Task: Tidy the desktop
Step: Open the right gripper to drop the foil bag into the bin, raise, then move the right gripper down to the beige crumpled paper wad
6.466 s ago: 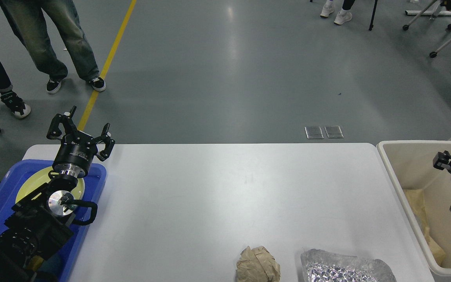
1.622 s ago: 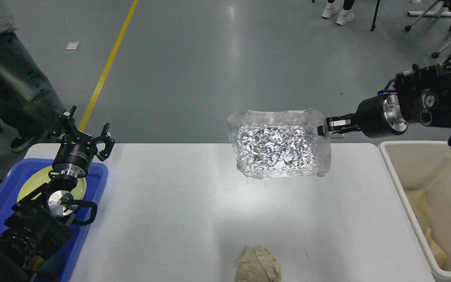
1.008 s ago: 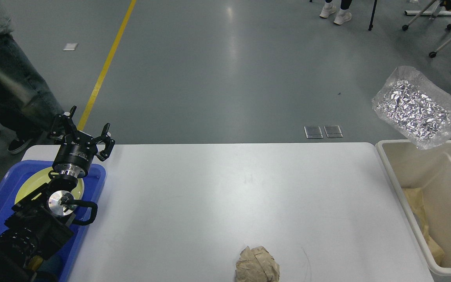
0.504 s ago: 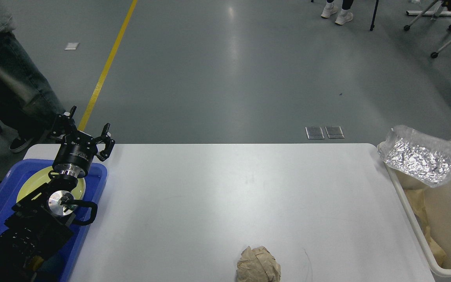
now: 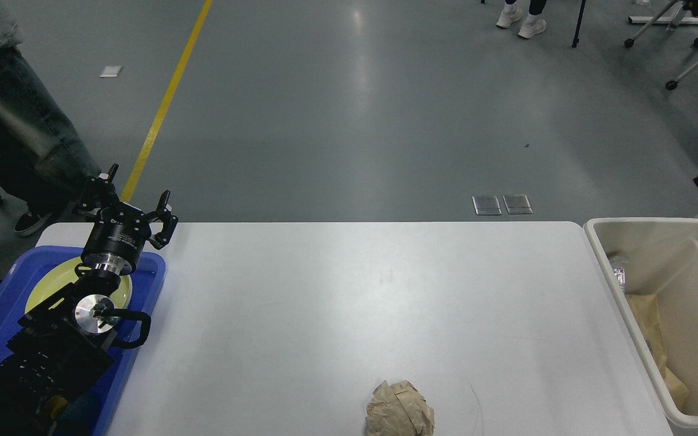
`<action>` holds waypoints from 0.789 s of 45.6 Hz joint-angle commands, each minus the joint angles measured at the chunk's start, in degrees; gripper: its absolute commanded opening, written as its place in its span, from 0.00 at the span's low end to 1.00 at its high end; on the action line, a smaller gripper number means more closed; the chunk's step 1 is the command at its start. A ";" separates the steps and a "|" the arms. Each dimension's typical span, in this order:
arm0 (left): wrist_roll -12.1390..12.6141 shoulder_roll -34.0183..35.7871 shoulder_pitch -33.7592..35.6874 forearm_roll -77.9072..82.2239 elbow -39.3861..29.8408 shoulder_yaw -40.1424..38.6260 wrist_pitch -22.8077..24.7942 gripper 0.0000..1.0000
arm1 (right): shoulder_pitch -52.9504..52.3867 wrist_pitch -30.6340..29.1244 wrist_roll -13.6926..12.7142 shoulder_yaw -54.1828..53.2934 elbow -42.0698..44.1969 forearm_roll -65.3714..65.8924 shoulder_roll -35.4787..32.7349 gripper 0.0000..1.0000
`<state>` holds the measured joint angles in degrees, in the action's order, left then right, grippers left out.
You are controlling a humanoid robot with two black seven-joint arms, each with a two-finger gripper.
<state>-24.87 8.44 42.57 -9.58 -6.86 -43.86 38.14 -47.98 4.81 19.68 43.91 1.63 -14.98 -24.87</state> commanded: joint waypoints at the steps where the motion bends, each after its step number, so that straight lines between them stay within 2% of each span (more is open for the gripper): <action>1: 0.00 0.00 0.06 0.00 0.00 0.00 0.01 0.96 | -4.05 -0.59 -0.08 0.12 -0.40 0.56 2.01 1.00; 8: 0.00 0.00 -0.03 0.00 0.00 0.00 0.01 0.96 | -10.90 -1.29 -0.08 1.79 -2.94 0.83 4.91 1.00; 13: 0.00 0.00 0.06 0.00 0.00 0.00 0.01 0.96 | -19.60 -2.26 -0.34 4.78 -10.31 0.92 5.44 1.00; 27: 0.00 0.00 -0.03 0.00 0.00 0.00 0.10 0.96 | -49.04 -2.52 -0.96 15.67 -55.04 4.25 1.66 1.00; 36: 0.00 0.00 0.06 0.00 0.00 0.00 0.10 0.96 | -60.30 -2.52 -0.96 17.44 -77.20 15.84 1.66 1.00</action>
<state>-24.87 8.43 42.61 -9.58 -6.86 -43.86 38.25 -102.99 2.28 18.71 60.93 -64.05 -5.83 -23.18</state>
